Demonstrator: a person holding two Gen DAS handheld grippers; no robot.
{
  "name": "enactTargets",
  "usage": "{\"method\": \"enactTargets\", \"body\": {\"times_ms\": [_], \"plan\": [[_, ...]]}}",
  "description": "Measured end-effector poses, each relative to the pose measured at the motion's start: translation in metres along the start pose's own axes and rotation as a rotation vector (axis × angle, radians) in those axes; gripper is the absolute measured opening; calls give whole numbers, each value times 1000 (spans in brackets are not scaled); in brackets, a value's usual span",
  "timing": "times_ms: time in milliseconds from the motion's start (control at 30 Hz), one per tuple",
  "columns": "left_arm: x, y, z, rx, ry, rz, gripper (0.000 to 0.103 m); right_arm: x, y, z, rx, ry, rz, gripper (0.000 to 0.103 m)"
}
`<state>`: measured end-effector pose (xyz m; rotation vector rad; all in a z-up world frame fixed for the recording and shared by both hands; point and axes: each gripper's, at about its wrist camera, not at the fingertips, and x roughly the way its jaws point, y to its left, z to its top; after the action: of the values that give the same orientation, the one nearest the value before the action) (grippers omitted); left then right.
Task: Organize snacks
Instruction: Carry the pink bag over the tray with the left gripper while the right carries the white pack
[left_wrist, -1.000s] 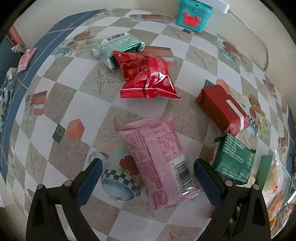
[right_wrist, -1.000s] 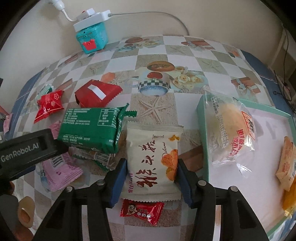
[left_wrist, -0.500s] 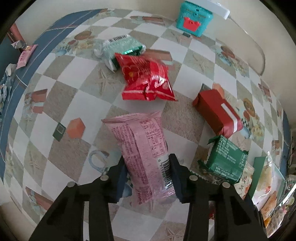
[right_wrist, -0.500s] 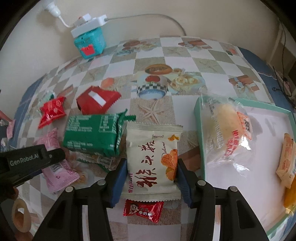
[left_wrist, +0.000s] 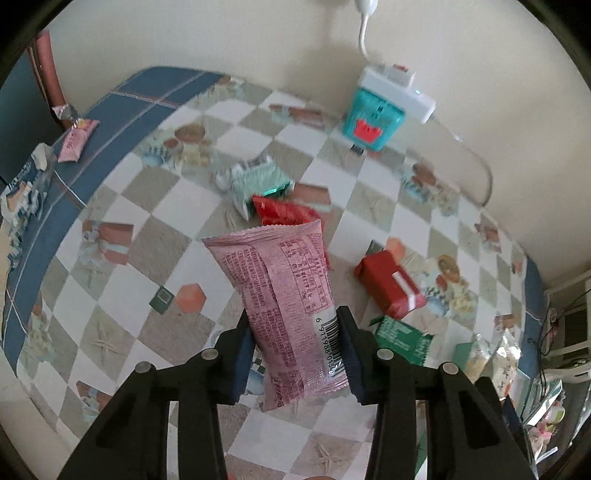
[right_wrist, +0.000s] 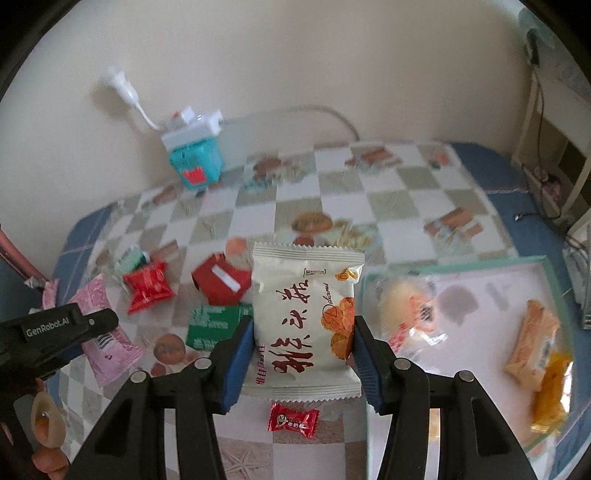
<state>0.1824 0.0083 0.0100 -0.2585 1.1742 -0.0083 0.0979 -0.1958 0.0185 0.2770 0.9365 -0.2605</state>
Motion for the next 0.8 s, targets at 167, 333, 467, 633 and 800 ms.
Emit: {"method": "enactTargets", "body": {"times_ms": [167, 333, 467, 633, 800], "plan": [[-16, 0, 0, -6, -19, -26, 44, -17, -12, 6, 19, -30, -23, 55], [-32, -9, -2, 1, -47, -46, 44, -28, -33, 8, 68, -38, -43, 55], [-40, -22, -6, 27, -55, -63, 44, -39, -58, 10, 118, -47, -77, 55], [-47, -41, -13, 67, -61, -90, 44, -53, -97, 12, 198, -66, -108, 55], [-56, -69, -24, 130, -68, -115, 44, -72, -138, 11, 280, -95, -147, 55]]}}
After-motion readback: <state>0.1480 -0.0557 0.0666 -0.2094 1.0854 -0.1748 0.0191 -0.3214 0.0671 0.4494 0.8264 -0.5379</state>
